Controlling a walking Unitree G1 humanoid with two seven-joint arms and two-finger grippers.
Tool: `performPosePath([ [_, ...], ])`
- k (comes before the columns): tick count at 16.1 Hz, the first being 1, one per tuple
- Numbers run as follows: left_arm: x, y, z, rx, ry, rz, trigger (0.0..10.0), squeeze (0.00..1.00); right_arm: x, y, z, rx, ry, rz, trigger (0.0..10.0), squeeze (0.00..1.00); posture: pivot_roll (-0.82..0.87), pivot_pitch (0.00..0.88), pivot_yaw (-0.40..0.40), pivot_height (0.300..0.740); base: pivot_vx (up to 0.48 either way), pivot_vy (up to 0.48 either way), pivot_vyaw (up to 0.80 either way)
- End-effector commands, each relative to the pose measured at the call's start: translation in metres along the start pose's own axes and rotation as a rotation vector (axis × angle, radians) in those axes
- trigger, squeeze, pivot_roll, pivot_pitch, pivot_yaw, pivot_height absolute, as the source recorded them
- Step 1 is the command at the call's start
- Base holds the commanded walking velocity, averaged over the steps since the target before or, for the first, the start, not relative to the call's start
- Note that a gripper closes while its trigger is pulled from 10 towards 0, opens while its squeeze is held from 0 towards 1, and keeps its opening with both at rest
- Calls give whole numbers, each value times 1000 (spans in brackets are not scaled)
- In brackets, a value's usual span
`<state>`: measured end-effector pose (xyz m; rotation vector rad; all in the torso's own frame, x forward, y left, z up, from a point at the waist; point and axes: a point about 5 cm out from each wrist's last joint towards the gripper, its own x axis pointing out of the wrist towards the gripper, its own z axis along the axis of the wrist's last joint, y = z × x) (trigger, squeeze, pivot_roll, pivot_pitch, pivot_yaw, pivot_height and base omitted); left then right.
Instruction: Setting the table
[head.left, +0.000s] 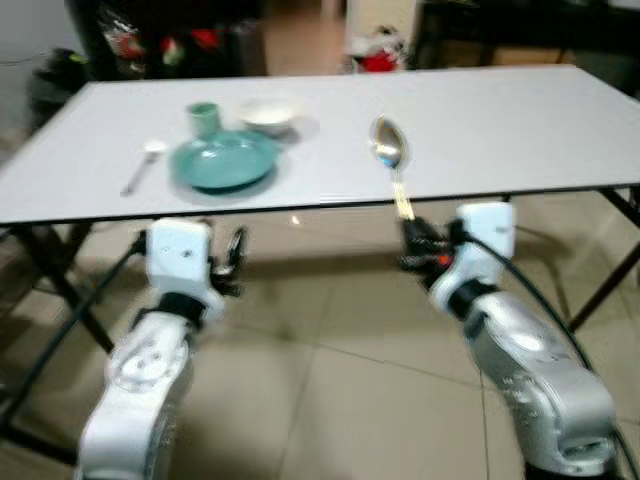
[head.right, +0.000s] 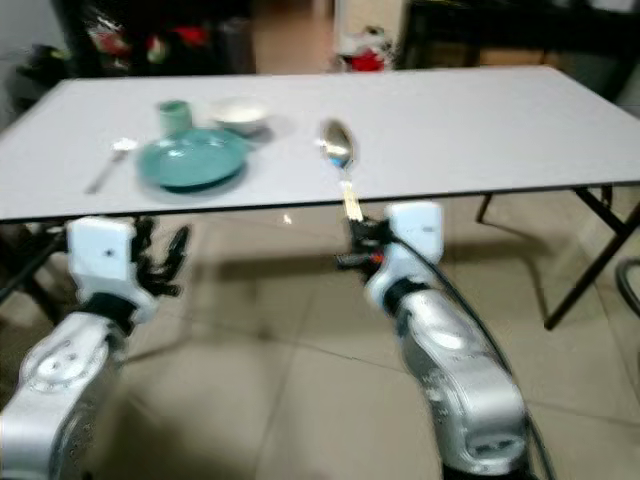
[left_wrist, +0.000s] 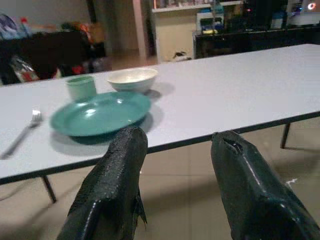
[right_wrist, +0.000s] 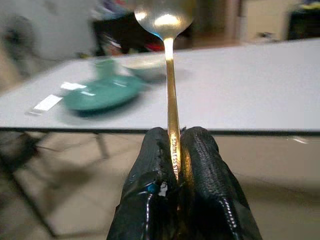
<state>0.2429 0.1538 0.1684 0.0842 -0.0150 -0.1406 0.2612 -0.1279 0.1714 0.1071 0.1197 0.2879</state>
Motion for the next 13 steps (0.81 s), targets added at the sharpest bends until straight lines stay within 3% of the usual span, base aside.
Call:
performPosePath([
  [1,-2,10,-4,18,19,37,10000,0,5,11,0,19,-2,49,10000,0,-84,0,26,740,352,0,0],
  [6,1,22,2,47,0,64,10000,0,14,8,-2,37,16,54,10000,0,-53,0,18,740,354,0,0],
  [13,-12,25,-2,37,19,100,10000,0,19,12,-7,42,45,91,10000,0,-36,21,-22,740,355,0,0],
])
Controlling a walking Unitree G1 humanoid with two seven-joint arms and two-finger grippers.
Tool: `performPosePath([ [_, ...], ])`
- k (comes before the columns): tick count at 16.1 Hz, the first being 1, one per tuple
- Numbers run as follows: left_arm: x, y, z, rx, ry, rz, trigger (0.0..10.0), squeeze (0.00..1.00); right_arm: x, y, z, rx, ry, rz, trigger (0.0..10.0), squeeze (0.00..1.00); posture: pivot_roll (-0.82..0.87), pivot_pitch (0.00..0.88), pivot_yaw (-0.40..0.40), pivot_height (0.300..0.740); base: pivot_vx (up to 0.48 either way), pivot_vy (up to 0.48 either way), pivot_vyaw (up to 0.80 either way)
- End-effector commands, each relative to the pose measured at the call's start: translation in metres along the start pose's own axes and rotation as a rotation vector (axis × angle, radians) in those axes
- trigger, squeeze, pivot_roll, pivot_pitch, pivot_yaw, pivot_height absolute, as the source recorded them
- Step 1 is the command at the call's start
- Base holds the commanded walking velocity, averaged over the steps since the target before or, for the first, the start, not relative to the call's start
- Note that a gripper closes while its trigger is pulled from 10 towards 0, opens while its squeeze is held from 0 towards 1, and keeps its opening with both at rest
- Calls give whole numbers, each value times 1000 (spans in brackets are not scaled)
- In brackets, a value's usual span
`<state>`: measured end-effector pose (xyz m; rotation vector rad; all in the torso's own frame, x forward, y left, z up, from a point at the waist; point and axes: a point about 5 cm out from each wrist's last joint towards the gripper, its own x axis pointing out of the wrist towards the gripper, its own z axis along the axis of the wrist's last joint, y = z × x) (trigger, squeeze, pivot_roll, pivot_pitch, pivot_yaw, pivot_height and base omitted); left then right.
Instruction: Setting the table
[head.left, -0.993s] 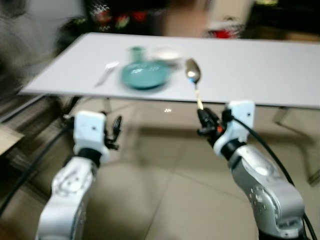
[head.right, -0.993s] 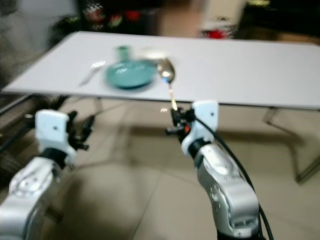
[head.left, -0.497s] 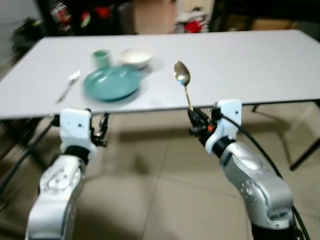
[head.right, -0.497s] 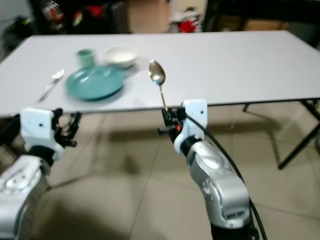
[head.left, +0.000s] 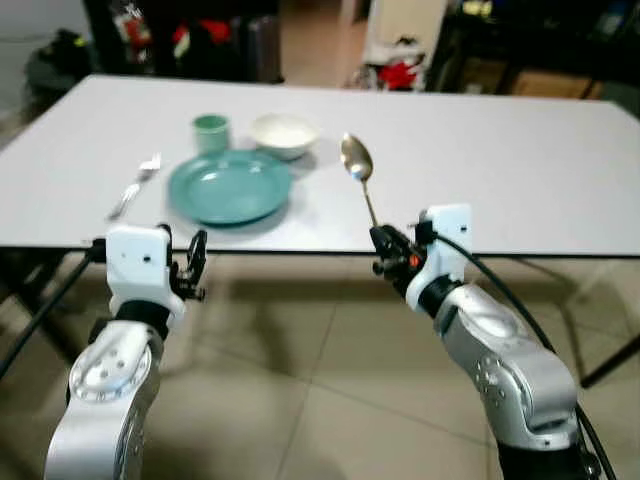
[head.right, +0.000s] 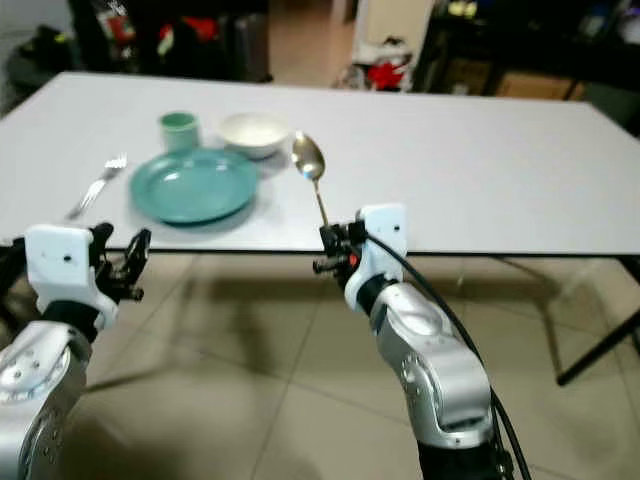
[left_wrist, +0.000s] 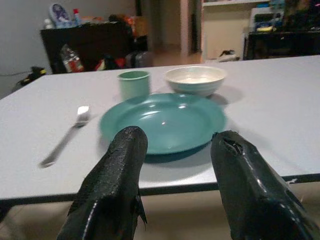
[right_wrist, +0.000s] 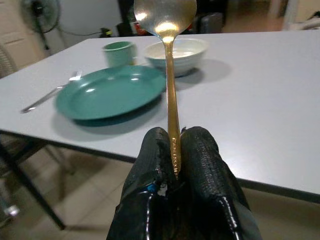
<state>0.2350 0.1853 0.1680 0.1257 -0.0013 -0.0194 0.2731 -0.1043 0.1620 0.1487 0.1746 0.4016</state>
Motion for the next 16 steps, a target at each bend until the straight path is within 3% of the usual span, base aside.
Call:
performPosePath([
  [1,-1,-6,1,-7,-2,-20,10000,0,-1,-6,3,0,-8,-21,10000,0,-38,27,-25,740,352,0,0],
  [16,-9,-17,0,-15,20,-84,10000,0,6,-7,-2,-3,48,-110,10000,0,-36,61,-28,740,348,0,0],
])
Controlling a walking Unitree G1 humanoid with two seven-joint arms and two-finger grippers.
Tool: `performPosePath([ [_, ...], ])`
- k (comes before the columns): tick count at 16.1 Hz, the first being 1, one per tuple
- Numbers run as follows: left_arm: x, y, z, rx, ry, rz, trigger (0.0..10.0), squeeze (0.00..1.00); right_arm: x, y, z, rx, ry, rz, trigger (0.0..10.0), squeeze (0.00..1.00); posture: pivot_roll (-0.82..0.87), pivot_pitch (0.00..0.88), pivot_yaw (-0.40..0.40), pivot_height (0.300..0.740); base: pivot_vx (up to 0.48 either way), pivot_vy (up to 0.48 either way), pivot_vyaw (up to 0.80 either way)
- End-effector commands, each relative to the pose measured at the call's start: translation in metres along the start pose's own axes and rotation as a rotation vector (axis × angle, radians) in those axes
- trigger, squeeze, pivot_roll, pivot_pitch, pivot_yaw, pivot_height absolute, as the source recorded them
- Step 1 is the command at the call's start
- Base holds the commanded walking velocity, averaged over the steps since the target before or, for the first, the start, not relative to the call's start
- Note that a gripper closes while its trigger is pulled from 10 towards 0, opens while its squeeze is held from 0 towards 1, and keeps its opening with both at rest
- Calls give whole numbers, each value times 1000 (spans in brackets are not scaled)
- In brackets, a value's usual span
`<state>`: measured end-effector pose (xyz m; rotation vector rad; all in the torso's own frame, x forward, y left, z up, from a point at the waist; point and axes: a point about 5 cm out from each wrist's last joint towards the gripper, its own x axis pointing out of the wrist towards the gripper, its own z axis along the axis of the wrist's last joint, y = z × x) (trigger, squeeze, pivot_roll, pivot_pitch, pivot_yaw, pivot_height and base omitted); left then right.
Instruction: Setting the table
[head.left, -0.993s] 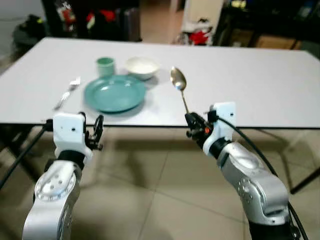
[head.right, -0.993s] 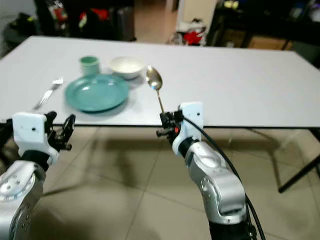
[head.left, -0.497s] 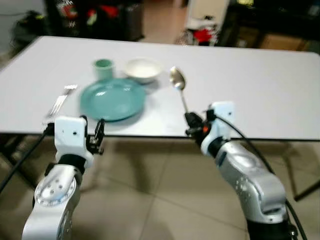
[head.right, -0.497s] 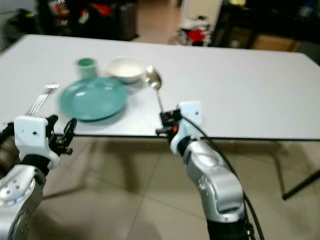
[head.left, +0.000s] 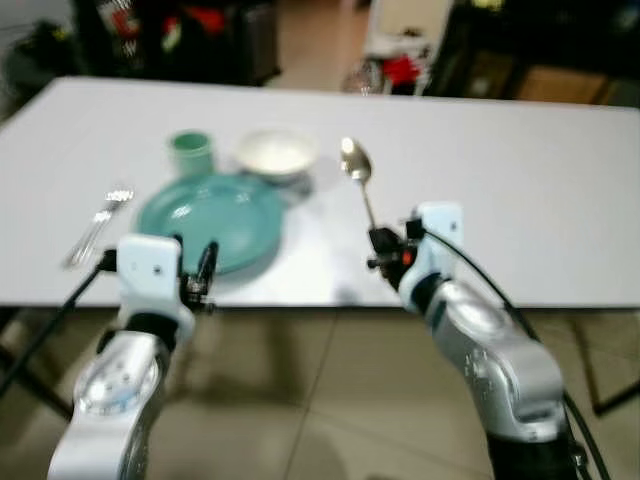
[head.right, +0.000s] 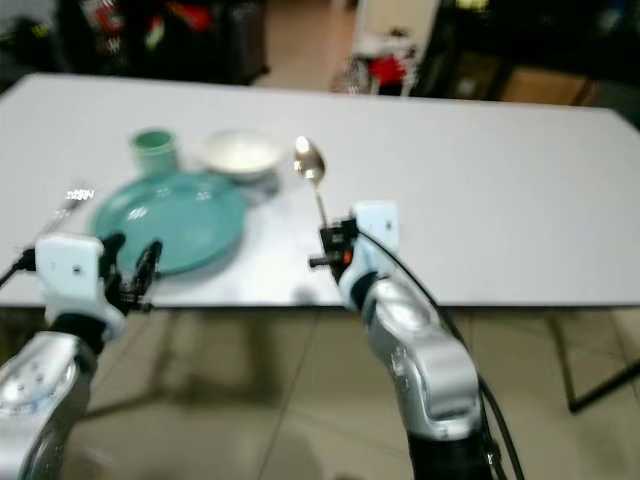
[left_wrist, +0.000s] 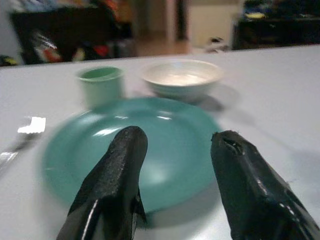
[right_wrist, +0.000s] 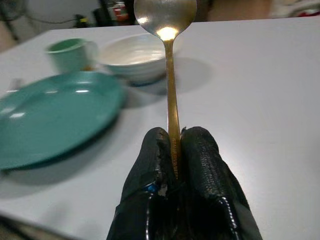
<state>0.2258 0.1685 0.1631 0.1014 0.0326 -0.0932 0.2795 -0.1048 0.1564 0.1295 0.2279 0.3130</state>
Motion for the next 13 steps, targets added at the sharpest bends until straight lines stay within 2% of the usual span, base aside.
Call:
performPosePath([
  [1,-1,-1,3,10,-8,-15,10000,0,1,-3,2,-2,6,-23,10000,0,-36,62,-28,740,341,0,0],
  [4,-1,-6,3,-12,-9,-65,10000,0,2,-3,-2,-11,34,-44,10000,0,-34,64,-26,740,100,0,0],
  [6,-2,-11,1,13,7,-112,10000,0,5,-5,-8,-27,69,-68,10000,0,-27,56,-24,740,0,0,0],
  [9,-2,-15,2,31,4,-179,10000,0,17,-7,-16,-60,140,-122,10000,0,-16,41,-30,740,0,0,0],
  [11,-2,-17,3,39,-2,-219,10000,0,24,-5,-20,-49,166,-129,10000,0,-8,32,-38,740,0,0,0],
  [13,-5,-23,1,75,23,-365,10000,0,39,0,-21,-76,198,-135,10000,0,-2,25,-44,740,0,0,0],
])
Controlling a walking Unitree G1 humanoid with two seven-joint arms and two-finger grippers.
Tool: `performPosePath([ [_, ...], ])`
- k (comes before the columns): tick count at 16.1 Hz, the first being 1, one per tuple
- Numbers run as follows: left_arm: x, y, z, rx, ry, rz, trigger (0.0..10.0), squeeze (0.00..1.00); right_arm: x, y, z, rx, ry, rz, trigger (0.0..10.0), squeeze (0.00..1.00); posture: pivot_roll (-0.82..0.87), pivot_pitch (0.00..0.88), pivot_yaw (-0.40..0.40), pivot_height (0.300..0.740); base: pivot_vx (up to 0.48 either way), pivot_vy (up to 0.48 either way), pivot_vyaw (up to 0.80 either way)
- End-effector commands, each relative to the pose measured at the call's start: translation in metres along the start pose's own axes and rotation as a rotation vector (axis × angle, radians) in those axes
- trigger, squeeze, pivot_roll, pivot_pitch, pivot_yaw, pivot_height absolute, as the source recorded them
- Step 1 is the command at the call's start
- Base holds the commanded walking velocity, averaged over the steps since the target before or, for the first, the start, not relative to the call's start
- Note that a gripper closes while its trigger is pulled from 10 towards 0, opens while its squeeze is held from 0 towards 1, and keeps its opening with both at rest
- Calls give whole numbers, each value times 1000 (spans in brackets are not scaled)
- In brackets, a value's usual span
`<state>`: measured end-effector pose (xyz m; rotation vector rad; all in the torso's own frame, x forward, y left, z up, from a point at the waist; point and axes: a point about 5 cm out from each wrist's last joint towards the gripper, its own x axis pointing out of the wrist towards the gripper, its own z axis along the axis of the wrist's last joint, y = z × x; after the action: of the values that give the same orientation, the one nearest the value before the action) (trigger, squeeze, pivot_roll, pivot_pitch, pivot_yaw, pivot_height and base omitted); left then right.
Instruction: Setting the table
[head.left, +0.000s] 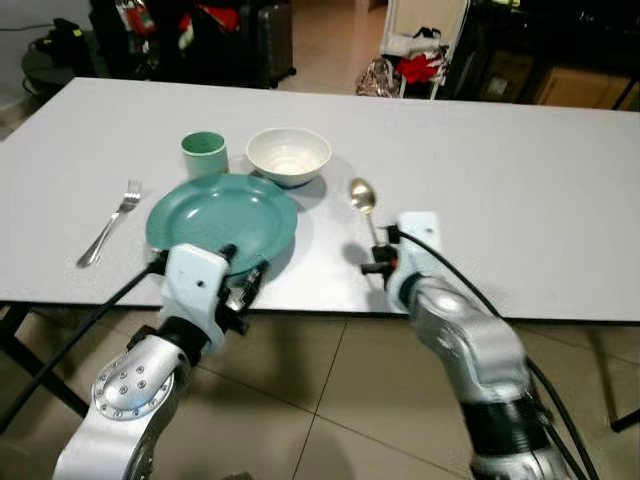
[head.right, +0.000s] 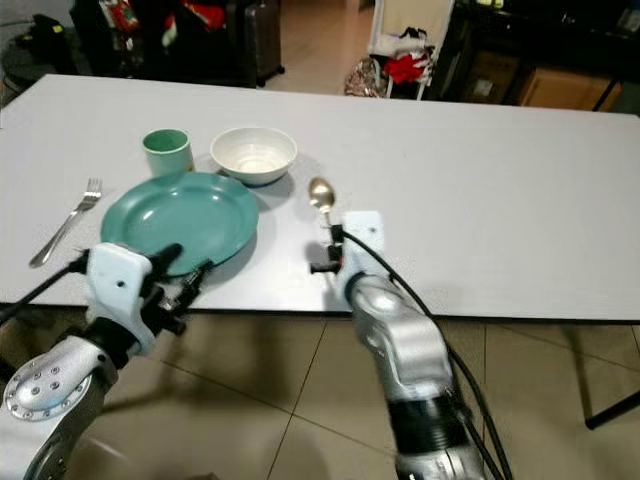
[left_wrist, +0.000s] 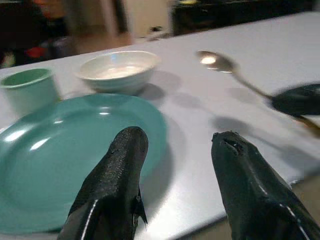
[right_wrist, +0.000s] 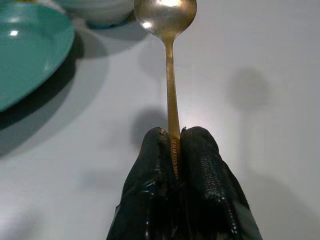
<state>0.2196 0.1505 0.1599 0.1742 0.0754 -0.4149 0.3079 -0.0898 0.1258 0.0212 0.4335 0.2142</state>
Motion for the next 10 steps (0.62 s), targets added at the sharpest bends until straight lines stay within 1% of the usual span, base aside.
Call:
performPosePath([
  [1,0,-5,2,4,-2,-63,10000,0,4,-1,4,-13,-11,-17,10000,0,-2,24,-45,740,0,0,0],
  [2,-4,-5,0,10,21,-108,10000,0,14,2,3,-25,22,-22,10000,0,6,17,-48,740,0,0,0],
  [3,-5,-4,-1,14,26,-117,10000,0,18,4,3,-23,32,-19,10000,0,8,16,-48,740,0,0,0],
  [6,-10,-3,-2,27,44,-156,10000,0,38,10,4,0,69,-16,10000,0,23,13,-45,740,0,0,0],
  [7,-11,-3,-3,29,50,-168,10000,0,43,14,5,3,73,-9,10000,0,31,13,-47,740,0,0,0],
  [9,-13,-5,-3,31,55,-181,10000,0,47,18,6,-6,74,-1,10000,0,43,16,-49,740,0,0,0],
  [10,-16,-6,-4,37,70,-198,10000,0,52,24,6,-9,81,2,10000,0,54,20,-52,740,0,0,0],
])
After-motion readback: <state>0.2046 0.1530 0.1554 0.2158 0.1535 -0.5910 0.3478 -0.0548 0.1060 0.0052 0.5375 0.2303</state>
